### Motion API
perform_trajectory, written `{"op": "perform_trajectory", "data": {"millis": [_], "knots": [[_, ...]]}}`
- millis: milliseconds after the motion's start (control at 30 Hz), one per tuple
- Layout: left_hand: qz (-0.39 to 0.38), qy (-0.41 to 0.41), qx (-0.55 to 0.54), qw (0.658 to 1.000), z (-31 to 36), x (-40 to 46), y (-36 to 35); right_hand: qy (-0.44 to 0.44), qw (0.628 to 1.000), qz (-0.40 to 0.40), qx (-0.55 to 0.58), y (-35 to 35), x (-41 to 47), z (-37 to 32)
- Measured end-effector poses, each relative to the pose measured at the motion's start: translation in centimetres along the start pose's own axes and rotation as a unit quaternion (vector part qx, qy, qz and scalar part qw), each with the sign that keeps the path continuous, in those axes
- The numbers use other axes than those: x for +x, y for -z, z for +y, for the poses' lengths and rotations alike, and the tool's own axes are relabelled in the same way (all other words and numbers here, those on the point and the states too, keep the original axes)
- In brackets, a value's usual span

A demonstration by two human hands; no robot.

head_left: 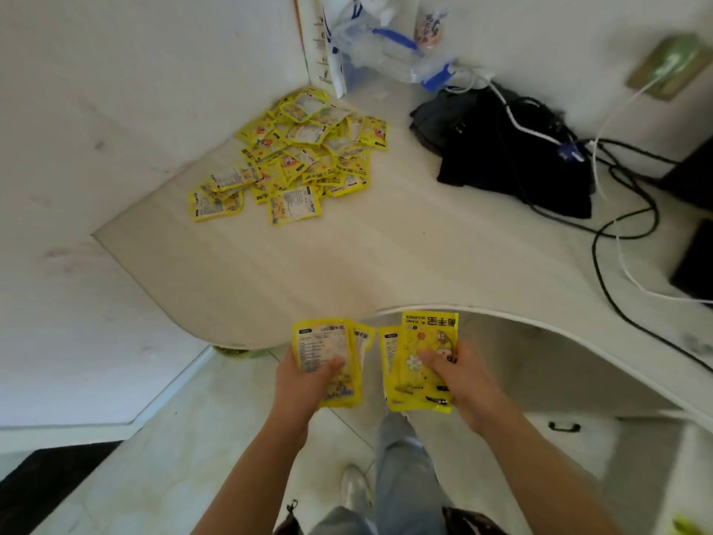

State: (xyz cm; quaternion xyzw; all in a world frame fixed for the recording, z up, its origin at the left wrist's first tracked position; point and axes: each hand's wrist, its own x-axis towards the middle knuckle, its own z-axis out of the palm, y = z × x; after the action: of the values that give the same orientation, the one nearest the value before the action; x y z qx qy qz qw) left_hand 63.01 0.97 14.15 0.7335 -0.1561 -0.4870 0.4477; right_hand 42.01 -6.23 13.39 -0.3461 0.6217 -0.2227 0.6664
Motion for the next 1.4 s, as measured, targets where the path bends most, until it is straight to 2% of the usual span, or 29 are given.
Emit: {"op": "perform_trajectory", "data": {"millis": [267,467,700,1033,1400], "knots": [[-0.079,0.010,0.039,0.996,-3.2,-5.9,-3.9,0.014,0.994,0.104,0.043,5.6,-7.8,5.1],[-0.128,-0.015,0.095,0.987,-5.6,-10.3,-9.1,0.004,0.986,0.139,0.089,11.9,-11.8,8.8],[-0.154,-0.025,0.125,0.980,-10.0,-17.3,-17.7,0.004,0.974,0.172,0.149,22.0,-16.2,13.8],[-0.184,-0.002,0.161,0.970,-18.6,-28.7,-31.9,-0.011,0.966,0.207,0.155,39.7,-21.7,20.6],[-0.254,0.043,0.246,0.934,-24.1,-33.2,-44.4,-0.070,0.942,0.286,0.161,52.8,-22.3,27.0]]}}
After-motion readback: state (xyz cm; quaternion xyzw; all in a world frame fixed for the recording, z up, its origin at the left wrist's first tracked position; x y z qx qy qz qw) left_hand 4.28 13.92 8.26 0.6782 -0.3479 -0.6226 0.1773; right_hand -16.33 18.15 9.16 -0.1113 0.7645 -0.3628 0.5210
